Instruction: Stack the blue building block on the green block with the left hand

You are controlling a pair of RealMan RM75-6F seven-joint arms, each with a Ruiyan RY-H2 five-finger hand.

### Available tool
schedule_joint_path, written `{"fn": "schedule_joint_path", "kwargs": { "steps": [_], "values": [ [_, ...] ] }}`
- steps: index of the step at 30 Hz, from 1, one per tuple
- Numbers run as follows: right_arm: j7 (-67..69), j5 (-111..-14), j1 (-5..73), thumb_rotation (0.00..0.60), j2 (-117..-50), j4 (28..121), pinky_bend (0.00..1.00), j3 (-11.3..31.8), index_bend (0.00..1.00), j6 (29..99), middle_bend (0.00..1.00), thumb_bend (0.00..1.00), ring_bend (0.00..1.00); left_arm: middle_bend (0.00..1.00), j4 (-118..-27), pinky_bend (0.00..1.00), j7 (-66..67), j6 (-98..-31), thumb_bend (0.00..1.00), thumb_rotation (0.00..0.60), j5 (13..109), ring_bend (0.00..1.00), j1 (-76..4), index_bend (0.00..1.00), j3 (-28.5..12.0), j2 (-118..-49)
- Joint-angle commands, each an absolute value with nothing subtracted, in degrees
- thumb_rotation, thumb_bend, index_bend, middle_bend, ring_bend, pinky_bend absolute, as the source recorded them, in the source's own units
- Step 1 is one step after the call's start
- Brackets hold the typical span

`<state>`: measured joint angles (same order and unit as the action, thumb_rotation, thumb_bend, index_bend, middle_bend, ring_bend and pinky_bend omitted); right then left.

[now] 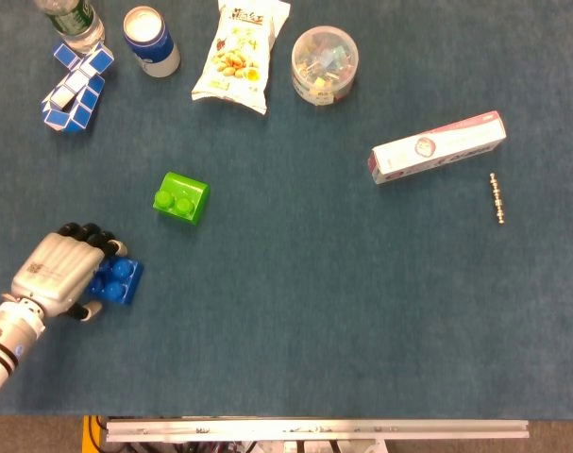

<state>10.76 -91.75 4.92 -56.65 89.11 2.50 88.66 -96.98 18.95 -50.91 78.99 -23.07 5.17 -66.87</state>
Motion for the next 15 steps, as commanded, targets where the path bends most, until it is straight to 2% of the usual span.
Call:
{"fn": "schedule_joint_path", "kwargs": {
  "steps": [1,6,15],
  "values": [
    [10.78,-91.73,4.89,0.6,-56.64,89.11,0.39,2.52,0.34,88.67,0.39,0.32,0.3,0.29,-96.45,0.18,18.43,-51.29,0.22,0.6,79.27,0.2,-23.16,0.3,5.11,-67.51],
    [10.8,-91.6,4.82,0.6,-56.61,89.04,0.39,2.56,0.34,88.64,0.39,0.32,0.3,0.37,-95.01,0.22,16.65,-52.48,0.25,0.6,80.86,0.28,-23.27,0.39,5.07,-68.59],
    [10.65,-91.62,4.97,0.6,-56.63,89.06,0.39,2.64,0.34,88.3,0.39,0.32,0.3,0.39,-96.73,0.22,14.86,-51.34,0.25,0.6,82.54,0.29,-26.02,0.4,4.2,-65.96]
  ]
}}
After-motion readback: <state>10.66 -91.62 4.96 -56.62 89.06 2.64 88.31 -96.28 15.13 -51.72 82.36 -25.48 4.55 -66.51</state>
